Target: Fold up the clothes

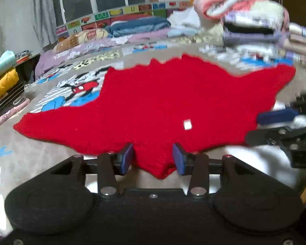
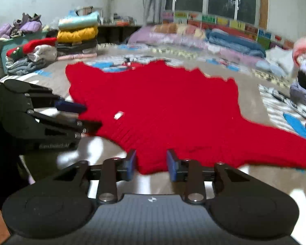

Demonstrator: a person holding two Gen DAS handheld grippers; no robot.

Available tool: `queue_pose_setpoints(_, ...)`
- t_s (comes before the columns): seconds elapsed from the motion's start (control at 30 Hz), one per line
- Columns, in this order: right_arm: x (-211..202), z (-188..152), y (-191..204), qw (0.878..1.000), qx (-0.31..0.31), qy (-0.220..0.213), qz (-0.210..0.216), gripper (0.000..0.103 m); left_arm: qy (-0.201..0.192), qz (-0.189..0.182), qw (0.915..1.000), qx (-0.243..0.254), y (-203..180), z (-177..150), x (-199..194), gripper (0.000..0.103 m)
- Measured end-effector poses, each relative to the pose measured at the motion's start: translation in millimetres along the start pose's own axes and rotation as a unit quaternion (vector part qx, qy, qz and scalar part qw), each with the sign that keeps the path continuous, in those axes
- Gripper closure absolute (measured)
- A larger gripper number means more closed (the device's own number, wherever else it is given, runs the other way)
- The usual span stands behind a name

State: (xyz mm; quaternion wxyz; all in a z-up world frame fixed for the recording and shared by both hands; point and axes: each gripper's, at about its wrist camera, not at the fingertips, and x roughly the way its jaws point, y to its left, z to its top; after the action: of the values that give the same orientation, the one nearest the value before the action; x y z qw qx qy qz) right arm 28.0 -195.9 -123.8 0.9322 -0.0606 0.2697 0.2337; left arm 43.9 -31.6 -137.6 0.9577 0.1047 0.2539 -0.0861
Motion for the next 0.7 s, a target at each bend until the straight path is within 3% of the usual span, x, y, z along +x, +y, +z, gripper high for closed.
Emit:
queue_pose_setpoints(0.03,-8,1,-2,1.0,0.018,-0.009,0.002,0.067,-0.01,0.003,0.9999,0.003,-1,0,-3,0.042)
queue_pose_setpoints(0.17,-27,-14,-25,0.993,0.113,-0.033,0.015,0.067,-0.017,0.001,0.9997,0.02,-11,-2,-2,0.041)
queue_pose_setpoints(0.27,-31,-27,-59,0.978,0.201,-0.047,0.015,0.067,-0.024,-0.007,0.999,0.038,-18,-7,-4,0.036)
queue_pose_setpoints(0.4,-30,-46,-101,0.949,0.308,-0.066,-0.001,0.067,-0.025,-0.018,0.998,0.055,-30,-7,-4,0.034)
queue_pose_setpoints(0.57,-36,-75,-149,0.892,0.441,-0.1,-0.015,0.063,-0.02,-0.035,0.9941,0.1,-55,-6,-3,0.034)
queue_pose_setpoints(0.7,-45,-93,-183,0.851,0.506,-0.135,-0.029,0.063,-0.026,-0.035,0.9887,0.143,-81,1,-1,0.034)
